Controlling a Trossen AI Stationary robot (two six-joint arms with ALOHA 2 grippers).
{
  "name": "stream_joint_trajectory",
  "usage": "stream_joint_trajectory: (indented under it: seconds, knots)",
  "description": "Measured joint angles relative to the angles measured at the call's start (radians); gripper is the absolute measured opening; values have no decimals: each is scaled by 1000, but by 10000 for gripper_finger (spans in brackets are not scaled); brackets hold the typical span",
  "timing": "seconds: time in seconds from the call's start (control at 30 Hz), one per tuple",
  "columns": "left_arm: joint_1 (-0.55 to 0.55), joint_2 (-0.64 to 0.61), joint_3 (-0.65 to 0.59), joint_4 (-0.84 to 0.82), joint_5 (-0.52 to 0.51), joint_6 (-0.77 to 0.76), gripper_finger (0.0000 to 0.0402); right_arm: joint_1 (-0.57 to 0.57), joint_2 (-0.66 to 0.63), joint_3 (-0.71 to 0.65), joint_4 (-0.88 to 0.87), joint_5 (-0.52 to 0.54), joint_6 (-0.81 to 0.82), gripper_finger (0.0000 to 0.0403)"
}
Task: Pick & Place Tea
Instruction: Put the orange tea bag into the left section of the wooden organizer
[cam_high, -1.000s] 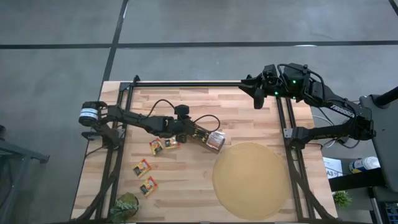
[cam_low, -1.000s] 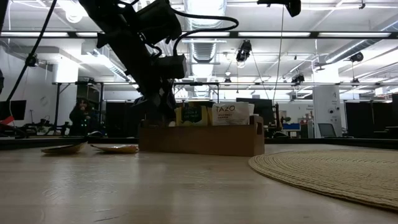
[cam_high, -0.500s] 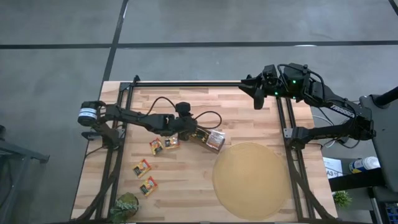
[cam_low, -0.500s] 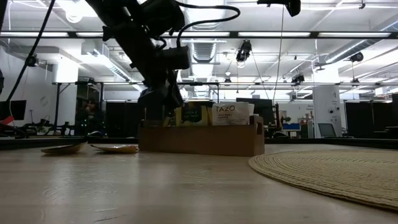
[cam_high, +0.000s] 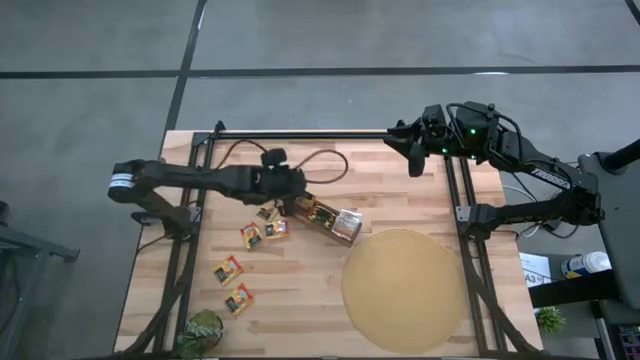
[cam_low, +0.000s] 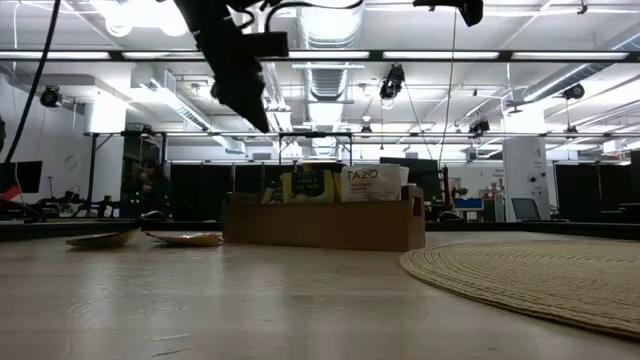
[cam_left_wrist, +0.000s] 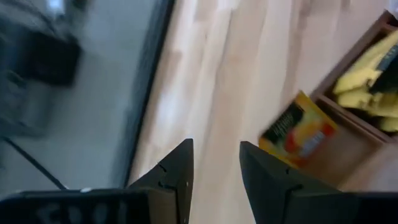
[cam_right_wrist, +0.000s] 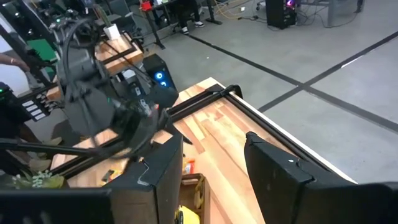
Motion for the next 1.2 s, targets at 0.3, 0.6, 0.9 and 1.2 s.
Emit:
stream_joint_trajectory:
  seconds: [0.3,0.6,0.9,1.2]
  knots:
    - [83,-47,5,-231,273,-243,135,0,0,0,-2,-45,-48,169]
    - [227,-37,-55,-271,402,-277,216,0,0,0,0,-48,-46,169]
    - [353,-23,-176,-203,538,-133,234,0,0,0,2,-47,-33,169]
    - [361,-23,-293,-69,565,-137,234,0,0,0,2,-44,-17,169]
